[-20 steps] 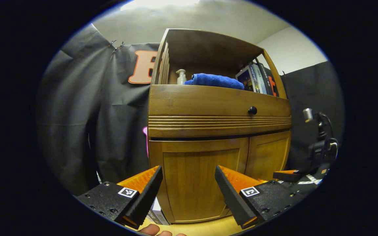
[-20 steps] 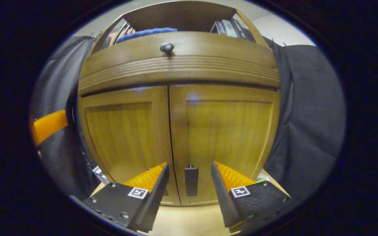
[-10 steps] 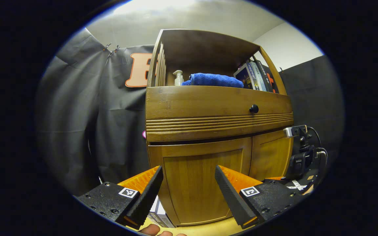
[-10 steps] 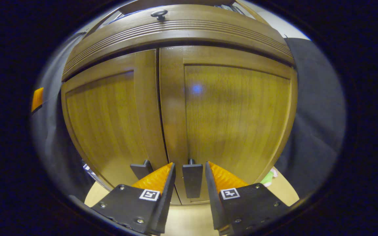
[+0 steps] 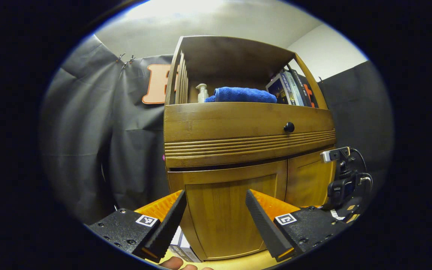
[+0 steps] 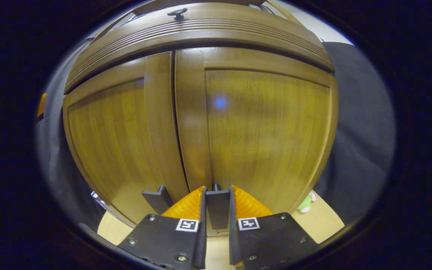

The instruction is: Open the right door of the double-door shoe cabinet with the right hand, and open the left door with the left hand.

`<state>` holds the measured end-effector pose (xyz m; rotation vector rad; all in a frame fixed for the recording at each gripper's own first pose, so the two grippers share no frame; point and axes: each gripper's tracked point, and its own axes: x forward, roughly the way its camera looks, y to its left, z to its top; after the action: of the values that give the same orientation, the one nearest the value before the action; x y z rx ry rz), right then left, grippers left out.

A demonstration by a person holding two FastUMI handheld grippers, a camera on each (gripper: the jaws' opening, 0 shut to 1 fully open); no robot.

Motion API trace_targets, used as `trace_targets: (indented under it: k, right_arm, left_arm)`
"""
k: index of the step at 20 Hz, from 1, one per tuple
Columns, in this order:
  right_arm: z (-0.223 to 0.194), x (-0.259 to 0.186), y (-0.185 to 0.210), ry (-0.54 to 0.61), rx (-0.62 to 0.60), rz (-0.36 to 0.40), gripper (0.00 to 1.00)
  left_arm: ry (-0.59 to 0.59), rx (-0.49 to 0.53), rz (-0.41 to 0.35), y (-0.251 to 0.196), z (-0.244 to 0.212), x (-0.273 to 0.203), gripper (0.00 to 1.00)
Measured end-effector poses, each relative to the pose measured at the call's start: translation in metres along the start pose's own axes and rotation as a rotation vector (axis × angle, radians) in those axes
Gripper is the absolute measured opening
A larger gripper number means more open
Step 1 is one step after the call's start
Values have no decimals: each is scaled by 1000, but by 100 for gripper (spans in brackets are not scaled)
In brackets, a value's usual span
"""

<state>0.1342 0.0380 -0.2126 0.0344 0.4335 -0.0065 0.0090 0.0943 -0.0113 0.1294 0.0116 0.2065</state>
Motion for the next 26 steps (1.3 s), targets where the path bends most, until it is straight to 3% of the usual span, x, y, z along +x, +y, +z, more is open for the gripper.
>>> trace_targets:
  k: [9,10,11,26]
  right_arm:
    - [7,-2,-2,-34,28,-33,24]
    - [6,-3,-1,-36,26,-35,28]
    - [4,-1,-2,-38,25,-37,24]
    - [5,-2,-3,-38,51,-66,24]
  left_arm:
    - [-26,9,11,-2,11,-4,98]
    - [-21,14,11,-2,9,-4,98]
    - [-19,11,8,-2,8,-4,98]
    - [24,-24,-4,-8,-5,3,98]
